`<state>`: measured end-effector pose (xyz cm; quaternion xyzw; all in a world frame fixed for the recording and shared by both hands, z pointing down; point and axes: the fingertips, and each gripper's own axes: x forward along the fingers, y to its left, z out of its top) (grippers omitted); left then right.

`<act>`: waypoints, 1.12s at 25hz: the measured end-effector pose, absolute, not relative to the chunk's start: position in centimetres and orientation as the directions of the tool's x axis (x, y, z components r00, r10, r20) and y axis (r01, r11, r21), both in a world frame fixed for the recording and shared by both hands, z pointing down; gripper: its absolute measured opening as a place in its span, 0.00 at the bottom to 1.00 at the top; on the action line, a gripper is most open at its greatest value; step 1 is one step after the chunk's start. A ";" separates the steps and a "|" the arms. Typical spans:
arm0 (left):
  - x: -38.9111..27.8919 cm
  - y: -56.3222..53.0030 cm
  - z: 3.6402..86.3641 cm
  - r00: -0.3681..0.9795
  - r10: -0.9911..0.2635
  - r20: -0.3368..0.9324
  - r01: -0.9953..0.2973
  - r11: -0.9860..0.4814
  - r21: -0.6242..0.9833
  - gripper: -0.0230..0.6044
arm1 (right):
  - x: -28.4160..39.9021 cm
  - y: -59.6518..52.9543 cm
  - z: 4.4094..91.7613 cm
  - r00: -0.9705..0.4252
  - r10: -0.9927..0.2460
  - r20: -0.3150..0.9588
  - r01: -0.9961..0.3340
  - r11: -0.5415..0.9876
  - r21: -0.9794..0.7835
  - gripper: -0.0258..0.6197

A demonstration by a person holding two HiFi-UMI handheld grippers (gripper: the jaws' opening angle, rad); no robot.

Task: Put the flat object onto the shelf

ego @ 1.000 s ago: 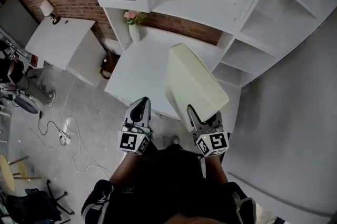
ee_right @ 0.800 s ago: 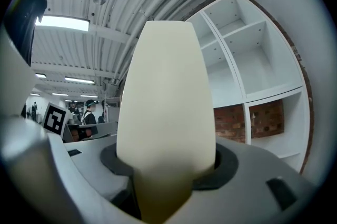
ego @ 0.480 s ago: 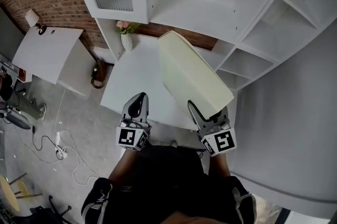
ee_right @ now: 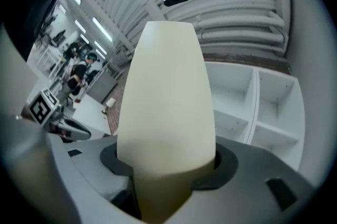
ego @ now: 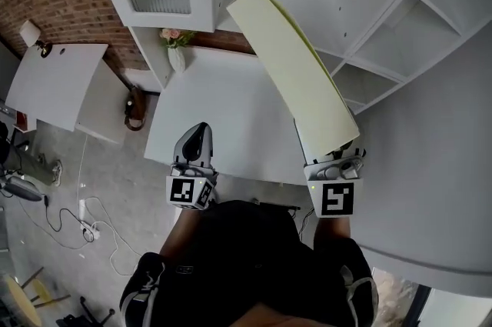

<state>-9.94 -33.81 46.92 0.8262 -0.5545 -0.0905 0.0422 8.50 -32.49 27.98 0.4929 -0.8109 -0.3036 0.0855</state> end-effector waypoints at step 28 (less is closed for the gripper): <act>-13.4 -35.9 48.9 0.351 -0.933 -0.080 -0.912 -0.360 0.196 0.06 | 7.2 -57.1 42.0 0.113 -0.985 0.130 0.016 0.133 0.991 0.52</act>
